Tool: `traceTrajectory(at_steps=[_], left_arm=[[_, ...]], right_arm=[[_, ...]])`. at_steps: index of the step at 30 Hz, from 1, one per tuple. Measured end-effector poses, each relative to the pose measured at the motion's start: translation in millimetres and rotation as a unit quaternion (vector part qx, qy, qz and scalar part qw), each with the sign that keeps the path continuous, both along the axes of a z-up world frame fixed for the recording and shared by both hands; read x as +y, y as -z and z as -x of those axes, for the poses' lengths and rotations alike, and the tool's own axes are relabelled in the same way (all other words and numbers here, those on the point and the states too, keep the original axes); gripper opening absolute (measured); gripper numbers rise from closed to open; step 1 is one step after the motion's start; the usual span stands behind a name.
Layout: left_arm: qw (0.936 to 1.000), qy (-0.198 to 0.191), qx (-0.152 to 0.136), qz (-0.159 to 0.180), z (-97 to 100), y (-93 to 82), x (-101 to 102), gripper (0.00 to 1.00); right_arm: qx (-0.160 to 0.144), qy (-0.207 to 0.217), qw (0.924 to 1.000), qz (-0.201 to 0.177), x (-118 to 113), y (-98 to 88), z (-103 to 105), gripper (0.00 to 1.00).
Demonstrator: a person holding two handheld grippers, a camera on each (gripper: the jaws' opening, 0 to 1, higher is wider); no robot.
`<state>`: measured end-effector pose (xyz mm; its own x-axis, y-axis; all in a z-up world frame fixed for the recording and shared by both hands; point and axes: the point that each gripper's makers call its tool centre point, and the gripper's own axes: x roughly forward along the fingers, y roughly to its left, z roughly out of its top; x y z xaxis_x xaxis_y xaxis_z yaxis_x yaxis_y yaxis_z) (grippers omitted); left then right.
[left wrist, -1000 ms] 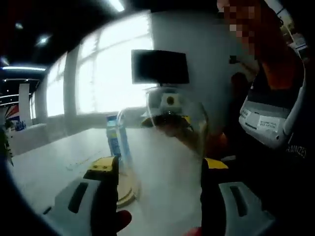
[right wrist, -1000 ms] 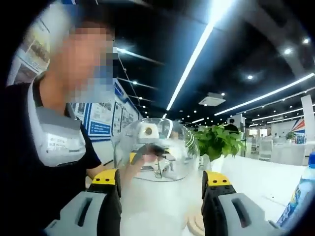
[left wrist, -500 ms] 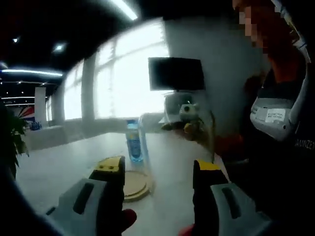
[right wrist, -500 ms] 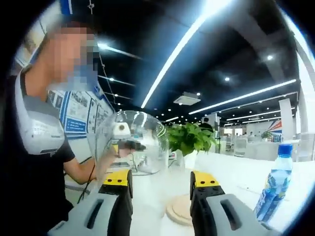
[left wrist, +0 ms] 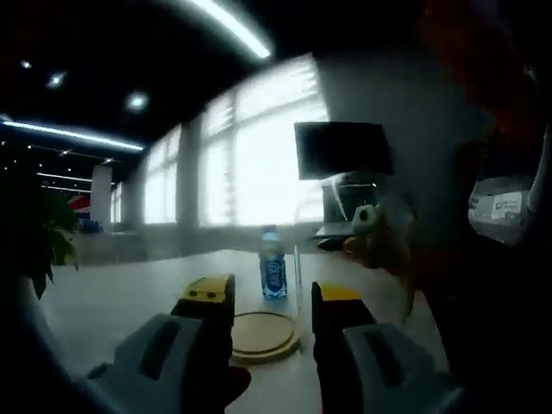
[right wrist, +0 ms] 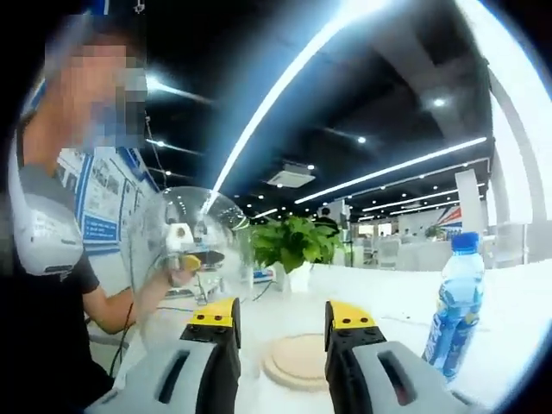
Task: Open the cover put in the Mizone put the cover back on
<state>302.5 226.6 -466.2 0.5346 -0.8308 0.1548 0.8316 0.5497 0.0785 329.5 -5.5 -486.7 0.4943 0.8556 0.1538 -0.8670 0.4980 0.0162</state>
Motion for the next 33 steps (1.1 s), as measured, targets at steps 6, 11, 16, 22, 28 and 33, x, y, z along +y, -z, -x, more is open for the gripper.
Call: traceTrajectory(at_steps=[6, 11, 16, 22, 28, 33], left_arm=[[0.9985, -0.037, -0.027, -0.031, -19.4, 2.8, 0, 0.31], [0.9985, -0.028, -0.035, -0.032, -28.2, -2.9, -6, 0.3], [0.9988, -0.048, 0.002, 0.008, -48.4, 3.1, -2, 0.3], [0.9934, -0.071, 0.022, 0.087, -59.2, 7.3, 15, 0.24], [0.9928, -0.097, 0.028, 0.065, -67.3, 19.7, 19, 0.24], [0.9925, -0.12, 0.013, 0.019, -72.6, 32.9, 14, 0.24]], right_arm=[[0.025, 0.046, 0.9985, -0.013, -13, 13.9, -20, 0.32], [0.036, 0.096, 0.9945, -0.022, -26, 16.2, -34, 0.32], [0.023, 0.14, 0.9898, -0.004, -35, 19.1, -42, 0.32], [0.009, 0.172, 0.9849, 0.021, -39, 25.4, -49, 0.32], [-0.005, 0.198, 0.9792, 0.047, -41, 29.9, -55, 0.31], [0.006, 0.239, 0.9689, 0.064, -53, 35.1, -65, 0.28]])
